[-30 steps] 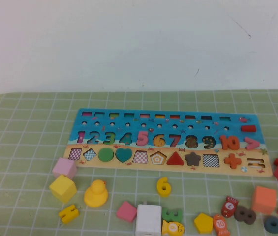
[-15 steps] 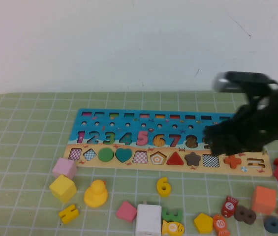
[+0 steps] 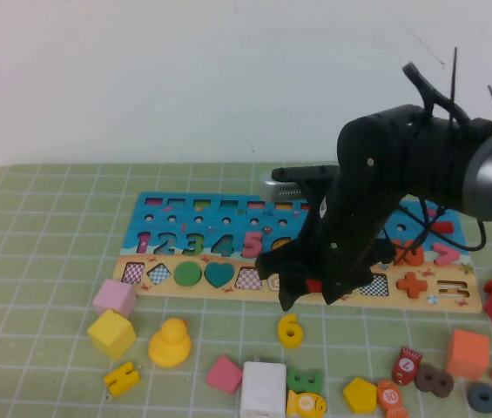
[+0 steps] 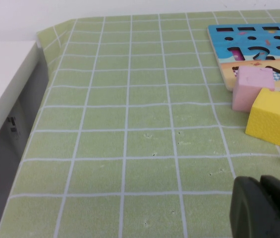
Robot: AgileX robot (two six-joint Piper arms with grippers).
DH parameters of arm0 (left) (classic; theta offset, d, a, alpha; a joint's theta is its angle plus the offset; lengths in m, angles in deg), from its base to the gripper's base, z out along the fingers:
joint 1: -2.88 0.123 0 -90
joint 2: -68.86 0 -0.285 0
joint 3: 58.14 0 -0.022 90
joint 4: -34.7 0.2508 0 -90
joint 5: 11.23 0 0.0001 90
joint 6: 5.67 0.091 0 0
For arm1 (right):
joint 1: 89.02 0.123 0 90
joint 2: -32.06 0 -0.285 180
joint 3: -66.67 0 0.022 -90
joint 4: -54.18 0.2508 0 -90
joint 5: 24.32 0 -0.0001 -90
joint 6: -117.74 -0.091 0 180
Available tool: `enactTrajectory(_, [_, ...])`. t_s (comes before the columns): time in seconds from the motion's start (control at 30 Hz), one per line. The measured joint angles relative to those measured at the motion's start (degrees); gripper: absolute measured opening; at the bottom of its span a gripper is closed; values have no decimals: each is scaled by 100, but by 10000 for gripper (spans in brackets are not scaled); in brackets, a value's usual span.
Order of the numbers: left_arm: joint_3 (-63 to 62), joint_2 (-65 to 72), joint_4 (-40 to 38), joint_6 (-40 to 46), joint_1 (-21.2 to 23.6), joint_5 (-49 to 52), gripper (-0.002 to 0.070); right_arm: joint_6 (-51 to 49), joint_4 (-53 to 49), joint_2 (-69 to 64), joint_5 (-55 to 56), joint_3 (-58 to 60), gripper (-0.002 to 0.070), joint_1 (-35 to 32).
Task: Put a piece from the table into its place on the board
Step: Pick up the "number 6"
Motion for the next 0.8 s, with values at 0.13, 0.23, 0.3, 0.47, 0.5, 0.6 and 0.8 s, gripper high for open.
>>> enactTrajectory(0.13, [0,0,0,0,0,0,-2,-33,0,-215,-138,-129,454,0])
enactTrajectory(0.23, [0,0,0,0,0,0,-2,-47,0,-317,-181,-132,455,49])
enactTrajectory(0.3, [0,0,0,0,0,0,-2,-47,0,-360,-180,-132,455,86])
enactTrajectory(0.47, [0,0,0,0,0,0,-2,-47,0,-411,-161,-132,455,196])
enactTrajectory(0.5, [0,0,0,0,0,0,-2,-47,0,-436,-148,-132,455,210])
enactTrajectory(0.6, [0,0,0,0,0,0,-2,-47,0,-496,-136,-141,455,219])
enactTrajectory(0.8, [0,0,0,0,0,0,-2,-47,-5,-594,-100,-141,449,219])
